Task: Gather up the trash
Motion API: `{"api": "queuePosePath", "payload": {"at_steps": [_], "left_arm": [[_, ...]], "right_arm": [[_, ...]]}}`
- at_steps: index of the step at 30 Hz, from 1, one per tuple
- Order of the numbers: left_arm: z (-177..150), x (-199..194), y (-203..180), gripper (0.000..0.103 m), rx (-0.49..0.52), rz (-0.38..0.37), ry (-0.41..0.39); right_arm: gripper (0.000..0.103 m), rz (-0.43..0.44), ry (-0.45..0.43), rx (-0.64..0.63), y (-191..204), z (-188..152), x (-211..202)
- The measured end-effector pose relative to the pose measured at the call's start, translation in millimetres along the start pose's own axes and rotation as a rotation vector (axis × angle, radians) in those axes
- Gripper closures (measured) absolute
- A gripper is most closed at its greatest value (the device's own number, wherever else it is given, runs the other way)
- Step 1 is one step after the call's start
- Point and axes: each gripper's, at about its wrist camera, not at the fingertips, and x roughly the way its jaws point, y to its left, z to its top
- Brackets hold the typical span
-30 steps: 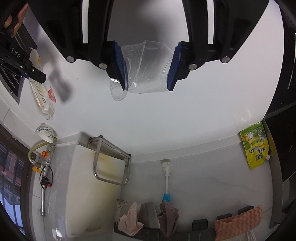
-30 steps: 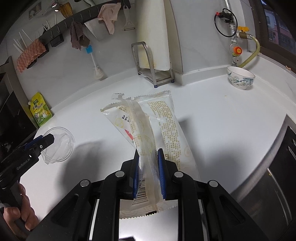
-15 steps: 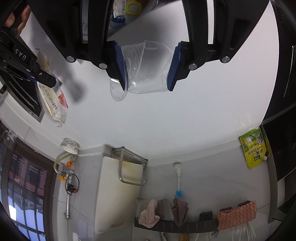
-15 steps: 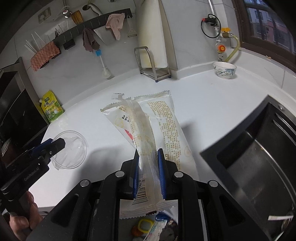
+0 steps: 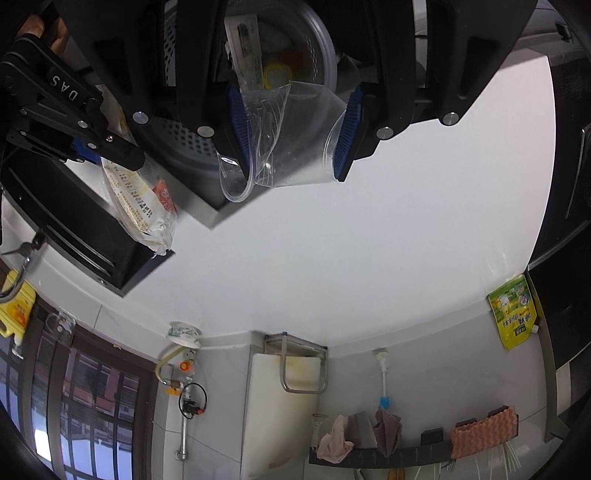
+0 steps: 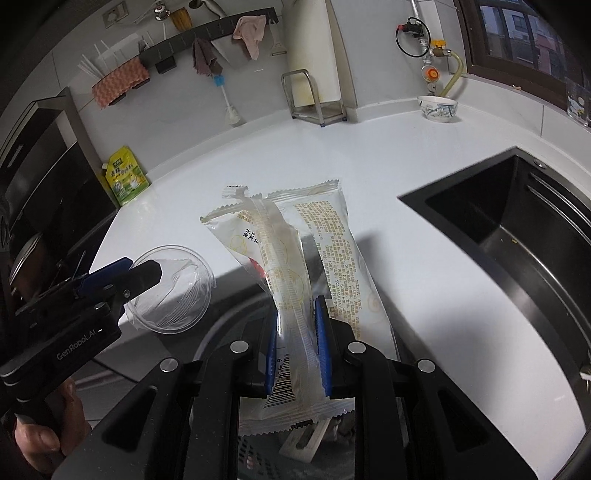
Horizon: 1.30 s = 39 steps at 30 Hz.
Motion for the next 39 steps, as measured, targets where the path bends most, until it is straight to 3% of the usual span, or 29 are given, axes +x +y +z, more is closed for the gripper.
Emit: {"api": "queuePosePath", "payload": {"at_steps": [7,13,20,26,39], "left_arm": [[-34,8,-9,0.057,0.007,-0.043,0.066],[-47,17,-15,0.055,0.013,-0.052,0.083],[-53,21,-14,0.039,0.014,-0.019,0.084],[-54,27,-11,0.034,-0.005,-0.006,0.107],[-54,22,-9,0.022,-0.016,0.003,0.105]], "right_arm": [[0.083,-0.029,0.036,-0.004,0,-40,-8],[0.082,0.004,0.085,0.036,-4,-59,8],[0.075,0.016,0.111,0.061,-9,-63,24],[0.048,0.006,0.087,0.076,-14,-59,24],[0.046,0.013,0.071,0.088,-20,-61,17]]}}
